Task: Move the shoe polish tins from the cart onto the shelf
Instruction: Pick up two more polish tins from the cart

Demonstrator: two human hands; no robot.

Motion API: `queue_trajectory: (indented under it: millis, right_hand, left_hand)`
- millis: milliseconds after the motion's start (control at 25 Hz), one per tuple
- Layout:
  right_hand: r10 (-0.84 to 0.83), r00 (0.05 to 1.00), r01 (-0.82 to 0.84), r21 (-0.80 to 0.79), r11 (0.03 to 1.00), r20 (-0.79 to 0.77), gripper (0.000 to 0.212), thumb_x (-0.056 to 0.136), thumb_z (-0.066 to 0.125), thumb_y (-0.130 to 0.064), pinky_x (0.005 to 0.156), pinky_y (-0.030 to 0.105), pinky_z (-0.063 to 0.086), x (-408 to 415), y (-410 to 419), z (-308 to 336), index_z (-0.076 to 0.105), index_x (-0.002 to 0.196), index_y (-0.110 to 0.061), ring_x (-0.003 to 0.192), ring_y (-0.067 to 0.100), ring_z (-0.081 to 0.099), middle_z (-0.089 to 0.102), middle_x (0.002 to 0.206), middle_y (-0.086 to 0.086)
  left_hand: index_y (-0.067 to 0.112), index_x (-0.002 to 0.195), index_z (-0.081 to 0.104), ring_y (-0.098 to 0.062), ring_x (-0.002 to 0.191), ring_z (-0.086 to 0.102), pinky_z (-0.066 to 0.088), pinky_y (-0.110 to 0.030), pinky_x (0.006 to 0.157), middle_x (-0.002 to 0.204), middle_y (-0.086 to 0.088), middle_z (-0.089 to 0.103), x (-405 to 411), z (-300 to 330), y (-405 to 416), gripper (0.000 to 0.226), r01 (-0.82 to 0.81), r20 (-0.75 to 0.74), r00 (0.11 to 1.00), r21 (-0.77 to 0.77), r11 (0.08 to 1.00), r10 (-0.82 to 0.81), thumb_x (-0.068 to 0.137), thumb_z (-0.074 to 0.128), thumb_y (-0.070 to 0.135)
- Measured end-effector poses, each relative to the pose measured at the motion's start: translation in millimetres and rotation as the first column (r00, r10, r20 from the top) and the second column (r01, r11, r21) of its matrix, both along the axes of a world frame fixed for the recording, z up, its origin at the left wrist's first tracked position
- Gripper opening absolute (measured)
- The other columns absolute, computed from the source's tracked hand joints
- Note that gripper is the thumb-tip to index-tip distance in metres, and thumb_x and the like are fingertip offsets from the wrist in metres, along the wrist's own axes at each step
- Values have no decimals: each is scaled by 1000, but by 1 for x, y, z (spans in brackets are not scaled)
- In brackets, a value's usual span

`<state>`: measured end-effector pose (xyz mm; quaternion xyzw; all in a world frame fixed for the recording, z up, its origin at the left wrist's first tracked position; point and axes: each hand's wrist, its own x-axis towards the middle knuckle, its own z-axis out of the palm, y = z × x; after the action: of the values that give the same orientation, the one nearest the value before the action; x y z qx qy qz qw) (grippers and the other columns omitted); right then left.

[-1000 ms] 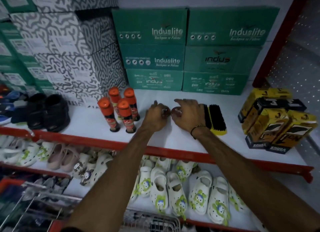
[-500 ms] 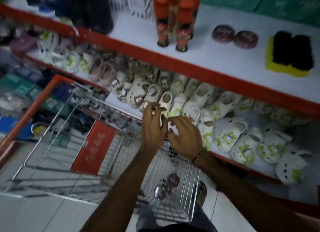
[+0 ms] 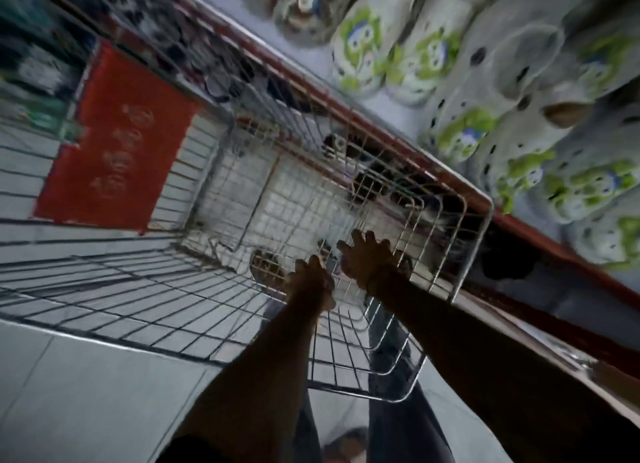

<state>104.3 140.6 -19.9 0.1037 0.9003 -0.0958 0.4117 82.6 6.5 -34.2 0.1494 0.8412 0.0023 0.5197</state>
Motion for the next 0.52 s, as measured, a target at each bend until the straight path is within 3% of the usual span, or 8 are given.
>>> queue_trajectory:
  millis: [120, 240, 400, 520]
  right_hand:
    - [14, 998, -13, 19, 1000, -54, 42, 103, 43, -17, 94, 51, 51, 2, -10, -24, 42, 145, -23, 132, 42, 41, 37, 149, 16]
    - [10, 996, -7, 32, 999, -85, 45, 93, 63, -22, 87, 46, 56, -3, -5, -7, 46, 136, -19, 127, 40, 46, 41, 143, 14]
    - [-64, 973, 53, -56, 997, -221, 56, 76, 74, -30, 95, 46, 54, -31, 10, 73, 55, 126, -12, 126, 42, 46, 47, 135, 13]
    - [-224, 897, 160, -192, 968, -381, 77, 65, 80, -30, 94, 43, 53, -65, 17, 161, 53, 135, -13, 121, 38, 51, 52, 130, 15]
  left_hand:
    - [14, 135, 40, -38, 122, 57, 54, -49, 96, 135, -15, 47, 10, -18, 1, 69, -127, -107, 986, 27, 991, 130, 79, 78, 27]
    - [13, 140, 33, -39, 123, 56, 53, -47, 97, 135, -17, 48, -7, 0, -5, 90, -74, -108, 991, 58, 996, 80, 70, 87, 28]
    - [18, 126, 51, -41, 116, 58, 54, -46, 90, 126, -13, 50, -64, 78, -22, 73, -74, -207, 971, 199, 977, 116, 63, 84, 35]
    - [15, 119, 51, -41, 104, 62, 54, -41, 78, 114, -14, 54, -107, 158, -38, 72, -190, -311, 892, 400, 897, 328, 56, 81, 34]
